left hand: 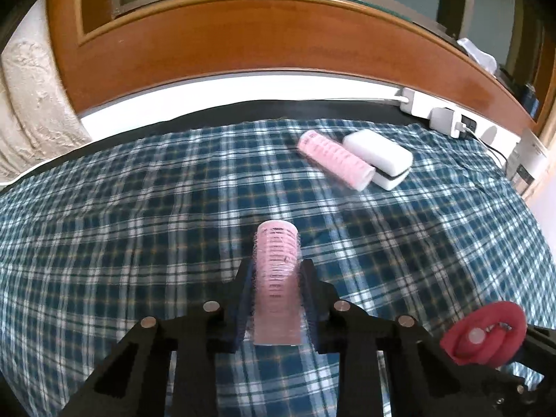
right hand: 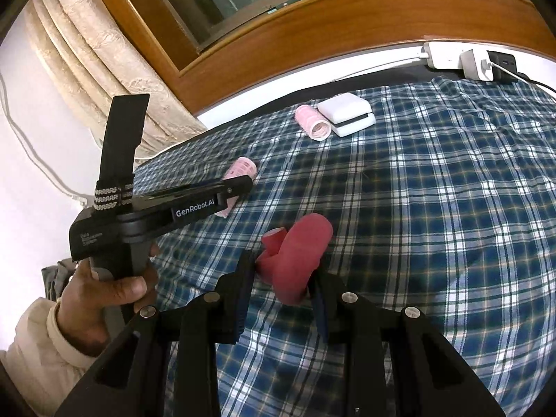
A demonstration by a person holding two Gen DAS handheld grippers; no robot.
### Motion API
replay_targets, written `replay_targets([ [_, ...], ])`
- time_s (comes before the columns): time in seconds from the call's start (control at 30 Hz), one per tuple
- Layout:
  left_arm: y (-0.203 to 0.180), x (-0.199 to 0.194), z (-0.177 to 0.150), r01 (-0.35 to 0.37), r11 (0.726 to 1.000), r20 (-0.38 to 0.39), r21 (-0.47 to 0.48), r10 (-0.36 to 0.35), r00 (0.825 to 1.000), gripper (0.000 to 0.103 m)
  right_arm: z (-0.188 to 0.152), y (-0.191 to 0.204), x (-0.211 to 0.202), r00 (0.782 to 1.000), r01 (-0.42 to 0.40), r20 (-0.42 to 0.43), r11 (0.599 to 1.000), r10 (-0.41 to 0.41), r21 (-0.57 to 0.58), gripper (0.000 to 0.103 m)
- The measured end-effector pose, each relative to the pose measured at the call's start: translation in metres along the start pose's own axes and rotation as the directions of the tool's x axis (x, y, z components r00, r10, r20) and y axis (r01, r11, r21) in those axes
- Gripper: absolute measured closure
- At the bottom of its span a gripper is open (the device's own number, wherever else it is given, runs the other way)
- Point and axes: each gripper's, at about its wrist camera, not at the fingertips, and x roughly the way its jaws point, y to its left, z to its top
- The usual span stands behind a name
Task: Organize objects
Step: 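Carry the pink curler and pink rubber toy to the clear bowl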
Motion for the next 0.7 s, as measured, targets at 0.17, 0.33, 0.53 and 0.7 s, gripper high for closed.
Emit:
replay_targets([
  [0.17, -0.001, -0.011, -0.009, -0.01, 1.0, 0.019, 0.01, 0.01, 1.0, 0.075, 0.0, 0.001, -0.002, 1.0, -0.003, 0.01, 1.0, 0.003, -0.009, 0.071],
  [0.33, -0.003, -0.037, -0.018, -0.014, 0.999, 0.059, 0.032, 0.012, 0.998, 0.075, -0.001, 0.004, -0.004, 1.0, -0.004, 0.023, 1.0, 0.005, -0.02, 0.071],
  [0.53, -0.004, -0.069, -0.03, -0.001, 1.0, 0.091, 0.029, -0.002, 0.996, 0.075, -0.003, 0.01, -0.008, 0.999, -0.002, 0.038, 0.999, 0.004, -0.045, 0.071],
  [0.7, -0.003, -0.093, -0.045, 0.013, 1.0, 0.116, 0.013, -0.014, 0.993, 0.075, -0.006, 0.018, -0.009, 0.999, -0.001, 0.044, 0.998, 0.004, -0.067, 0.071],
])
